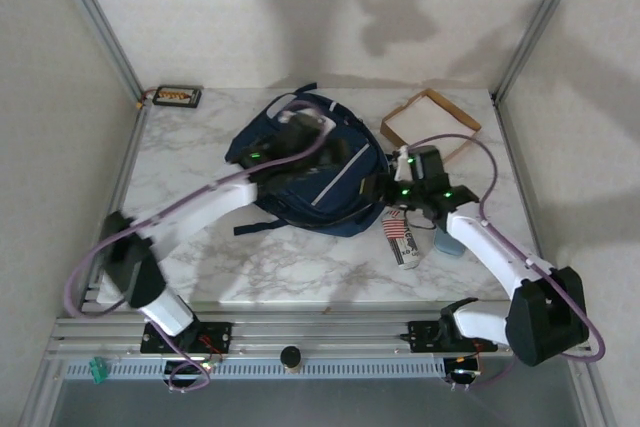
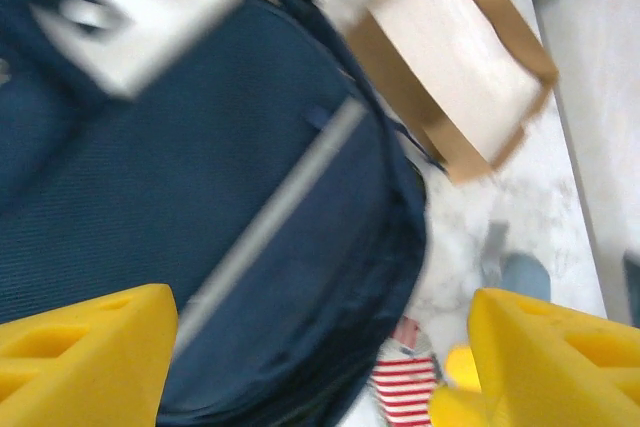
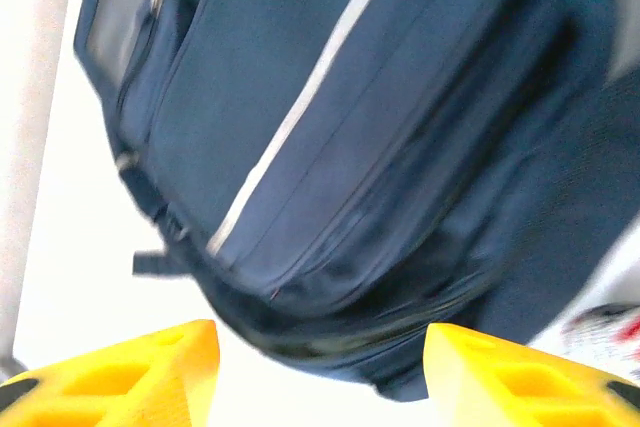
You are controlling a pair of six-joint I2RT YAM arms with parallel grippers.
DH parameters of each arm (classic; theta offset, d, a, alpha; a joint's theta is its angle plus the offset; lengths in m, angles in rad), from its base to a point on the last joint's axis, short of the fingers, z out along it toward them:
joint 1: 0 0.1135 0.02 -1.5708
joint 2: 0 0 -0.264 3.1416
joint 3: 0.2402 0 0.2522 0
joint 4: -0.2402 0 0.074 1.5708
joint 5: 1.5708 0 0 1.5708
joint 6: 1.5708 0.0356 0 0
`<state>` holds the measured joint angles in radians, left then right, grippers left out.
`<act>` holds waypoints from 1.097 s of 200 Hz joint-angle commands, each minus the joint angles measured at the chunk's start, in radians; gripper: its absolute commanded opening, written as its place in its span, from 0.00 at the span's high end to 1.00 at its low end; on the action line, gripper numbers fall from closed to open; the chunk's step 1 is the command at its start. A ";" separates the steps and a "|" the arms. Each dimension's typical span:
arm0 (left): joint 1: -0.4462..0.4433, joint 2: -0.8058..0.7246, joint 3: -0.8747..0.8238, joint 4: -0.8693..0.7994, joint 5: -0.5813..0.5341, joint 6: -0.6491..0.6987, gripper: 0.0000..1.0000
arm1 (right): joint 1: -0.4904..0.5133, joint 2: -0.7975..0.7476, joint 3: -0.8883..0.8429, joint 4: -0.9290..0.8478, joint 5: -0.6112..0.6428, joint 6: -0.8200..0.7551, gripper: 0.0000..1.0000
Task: Pack books, pencil case, and school supplies into a backpack
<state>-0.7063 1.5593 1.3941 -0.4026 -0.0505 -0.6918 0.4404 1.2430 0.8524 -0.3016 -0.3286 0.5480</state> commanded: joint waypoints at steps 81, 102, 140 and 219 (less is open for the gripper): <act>0.418 -0.157 -0.580 0.219 0.148 -0.170 0.35 | 0.199 0.157 -0.047 0.026 0.243 0.120 0.34; 0.432 -0.134 -0.647 0.332 0.175 -0.230 0.34 | 0.195 0.165 -0.063 0.048 0.257 0.122 0.34; 0.444 -0.026 -0.652 0.383 0.163 -0.286 0.33 | 0.186 0.185 -0.082 0.091 0.257 0.114 0.35; 0.452 0.115 -0.677 0.632 0.201 -0.417 0.62 | 0.150 0.200 -0.113 0.144 0.245 0.090 0.36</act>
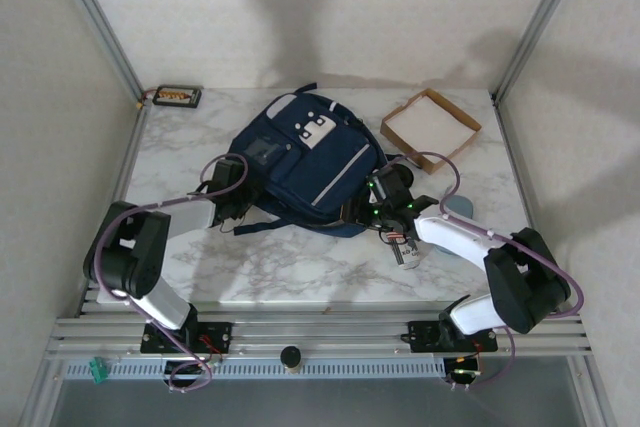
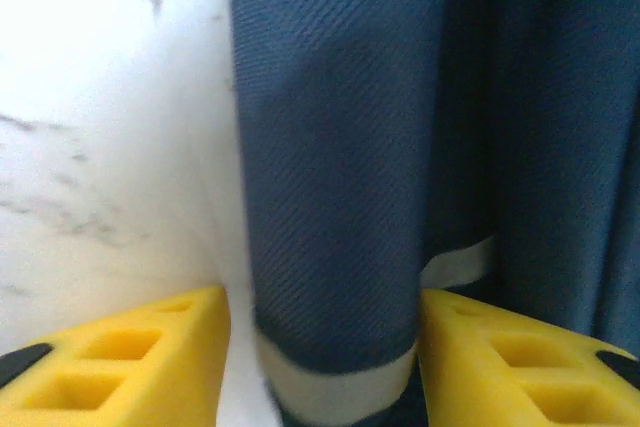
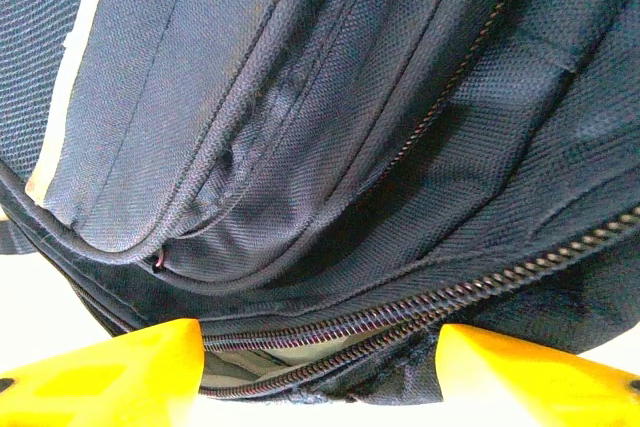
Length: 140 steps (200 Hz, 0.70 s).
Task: Pack books, pencil case, and school supplies into a backpack
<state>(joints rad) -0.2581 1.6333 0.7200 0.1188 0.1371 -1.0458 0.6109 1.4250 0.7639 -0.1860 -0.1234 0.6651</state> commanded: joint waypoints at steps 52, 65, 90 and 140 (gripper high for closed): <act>0.004 0.023 0.021 0.088 -0.001 -0.055 0.96 | -0.084 0.065 -0.018 0.130 -0.016 -0.061 0.47; 0.006 -0.002 0.014 0.061 -0.006 -0.055 1.00 | -0.098 0.098 0.009 0.152 -0.035 -0.085 0.48; 0.002 -0.091 -0.024 0.019 0.010 -0.093 1.00 | -0.124 0.177 0.095 0.218 -0.079 -0.151 0.48; -0.026 -0.300 -0.110 -0.042 0.009 -0.244 1.00 | -0.143 0.235 0.267 0.160 -0.122 -0.238 0.46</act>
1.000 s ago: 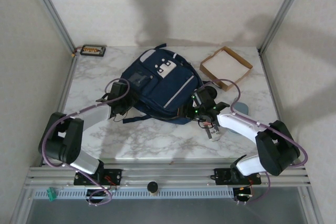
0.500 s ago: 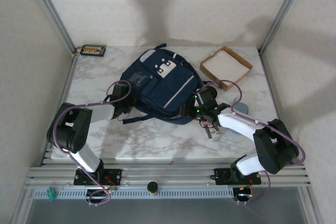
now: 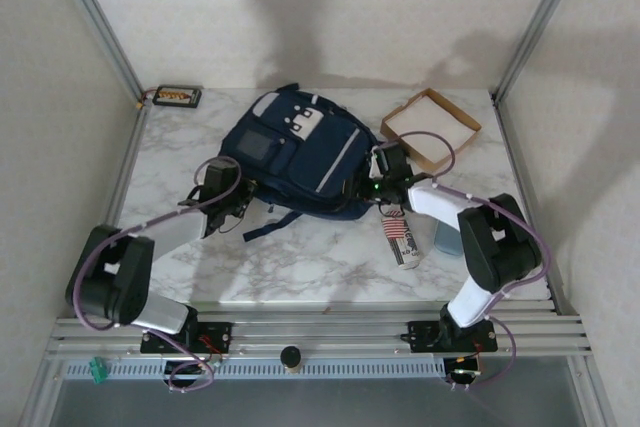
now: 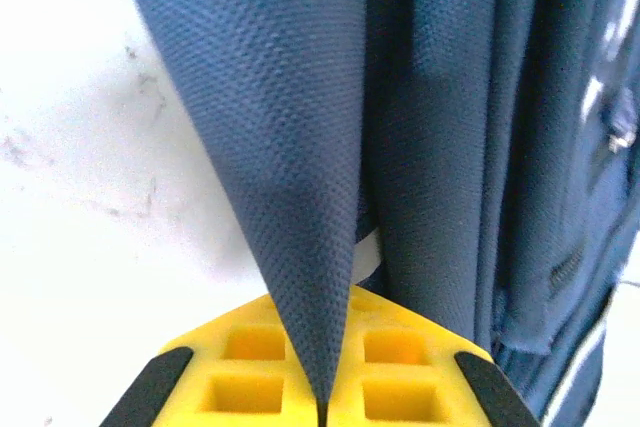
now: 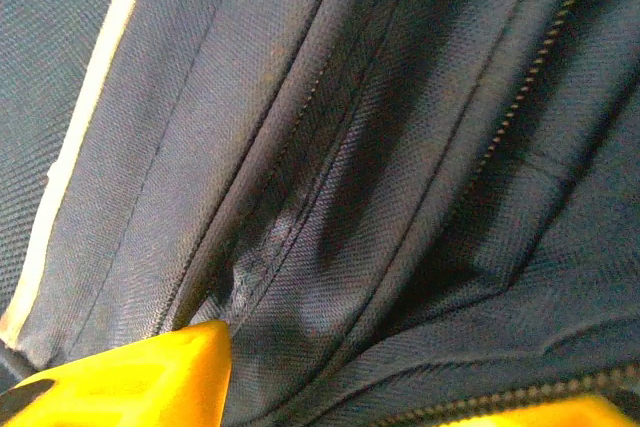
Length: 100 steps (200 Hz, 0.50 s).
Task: Pack books, pencil case, and school supplies into a backpack
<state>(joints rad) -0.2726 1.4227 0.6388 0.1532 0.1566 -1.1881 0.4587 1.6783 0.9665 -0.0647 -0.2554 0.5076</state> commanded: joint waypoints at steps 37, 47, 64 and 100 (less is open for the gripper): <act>-0.033 -0.140 0.021 -0.140 -0.038 -0.139 1.00 | 0.051 -0.249 -0.085 -0.080 0.120 -0.120 0.34; -0.034 -0.144 0.034 -0.153 -0.038 -0.136 1.00 | 0.051 -0.315 -0.112 -0.133 0.160 -0.133 0.32; -0.045 -0.167 0.041 -0.171 -0.063 -0.147 1.00 | 0.074 -0.404 -0.118 -0.242 0.250 -0.137 0.32; -0.087 -0.184 0.058 -0.170 -0.059 -0.169 1.00 | 0.321 -0.444 -0.120 -0.226 0.224 -0.031 0.40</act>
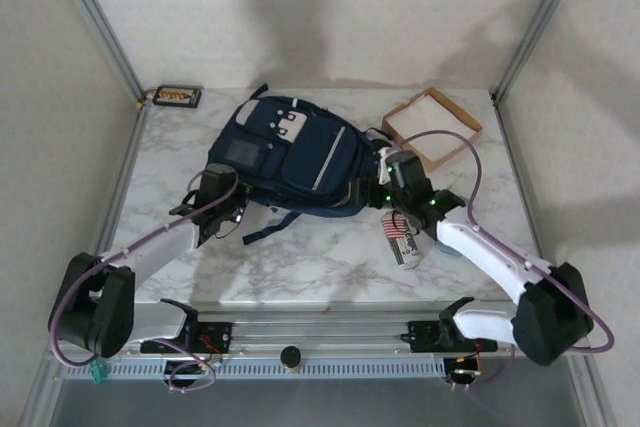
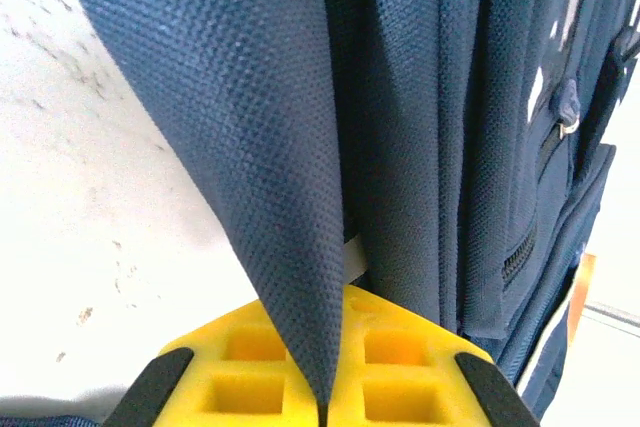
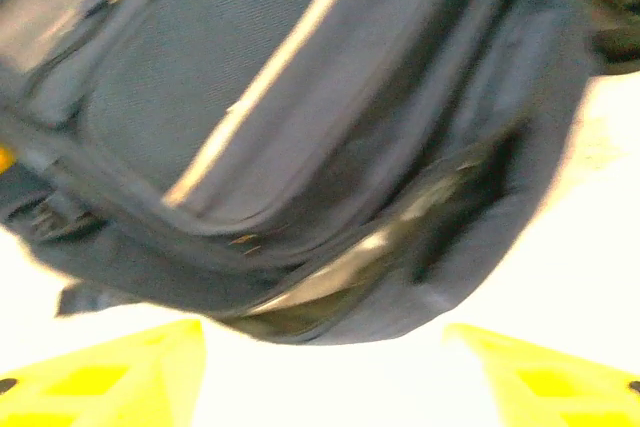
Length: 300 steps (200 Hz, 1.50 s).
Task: Pack books, pencil case, and school supplies into a backpack
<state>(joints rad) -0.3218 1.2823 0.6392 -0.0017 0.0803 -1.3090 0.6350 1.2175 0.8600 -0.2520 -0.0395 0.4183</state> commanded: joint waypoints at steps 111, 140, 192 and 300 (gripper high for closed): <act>-0.128 -0.090 0.053 0.002 0.012 -0.081 1.00 | 0.414 0.450 0.197 0.287 0.083 0.182 0.47; -0.128 -0.086 0.056 0.022 0.025 -0.075 1.00 | 0.412 0.531 0.251 0.294 0.129 0.202 0.48; -0.128 -0.081 0.046 0.041 0.050 -0.080 1.00 | 0.411 0.553 0.307 0.224 0.304 0.181 0.50; -0.129 -0.078 0.063 0.023 0.036 -0.068 1.00 | 0.421 0.594 0.239 0.377 0.334 0.032 0.66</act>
<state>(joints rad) -0.4305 1.2358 0.6586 -0.0204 0.0551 -1.3590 1.0573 1.7809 1.0962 0.0433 0.2432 0.5259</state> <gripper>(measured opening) 0.058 0.369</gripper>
